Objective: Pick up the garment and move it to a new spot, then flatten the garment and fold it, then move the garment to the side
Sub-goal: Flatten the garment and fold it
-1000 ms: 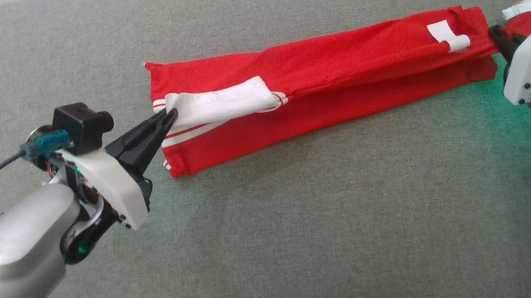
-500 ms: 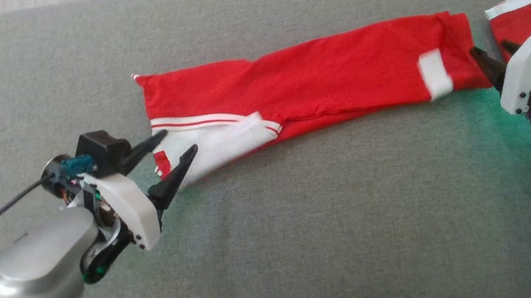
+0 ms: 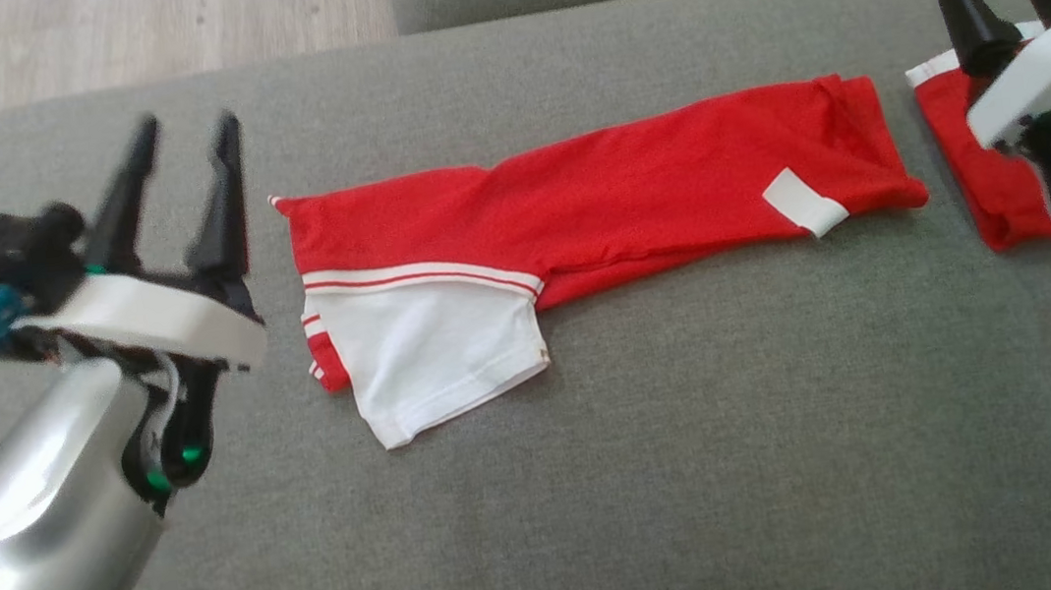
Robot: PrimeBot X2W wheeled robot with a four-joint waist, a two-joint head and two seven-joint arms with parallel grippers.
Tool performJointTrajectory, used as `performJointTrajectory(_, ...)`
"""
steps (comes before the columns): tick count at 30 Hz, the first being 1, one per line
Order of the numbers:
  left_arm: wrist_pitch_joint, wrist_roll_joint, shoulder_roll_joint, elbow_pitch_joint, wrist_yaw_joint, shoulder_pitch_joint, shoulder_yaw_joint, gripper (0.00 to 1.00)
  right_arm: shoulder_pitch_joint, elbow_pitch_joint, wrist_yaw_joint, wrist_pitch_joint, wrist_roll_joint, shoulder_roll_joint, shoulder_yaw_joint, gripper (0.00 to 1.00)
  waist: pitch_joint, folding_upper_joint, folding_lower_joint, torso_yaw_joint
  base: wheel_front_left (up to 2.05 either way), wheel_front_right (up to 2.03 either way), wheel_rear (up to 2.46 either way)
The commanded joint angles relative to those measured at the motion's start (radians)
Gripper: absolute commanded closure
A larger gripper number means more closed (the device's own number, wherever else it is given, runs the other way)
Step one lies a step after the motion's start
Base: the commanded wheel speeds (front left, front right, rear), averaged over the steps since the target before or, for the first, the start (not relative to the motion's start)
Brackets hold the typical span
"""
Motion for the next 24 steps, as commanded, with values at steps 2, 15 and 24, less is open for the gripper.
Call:
performJointTrajectory(2, -0.012, 0.065, 0.010, -0.060, 0.021, 0.014, 0.138, 0.00, 0.027, -0.050, -0.001, -0.064, -0.025, 0.016, -0.012, 0.00, -0.014, -0.0001, 0.0001, 0.001, 0.00, 0.00, 0.00)
performJointTrajectory(15, -0.012, 0.425, -0.266, -0.165, -0.059, 0.436, 0.568, 0.00, 0.312, -0.196, -0.001, -0.238, -0.286, 0.288, -0.238, 0.00, -0.057, -0.0001, 0.0001, 0.002, 0.00, 0.00, 0.00)
performJointTrajectory(24, -0.012, 0.573, -0.412, -0.100, -0.171, 0.538, 0.713, 0.00, 0.496, -0.280, -0.001, -0.239, -0.451, 0.390, -0.359, 0.00, -0.052, -0.0001, 0.0001, 0.000, 0.00, 0.00, 0.00)
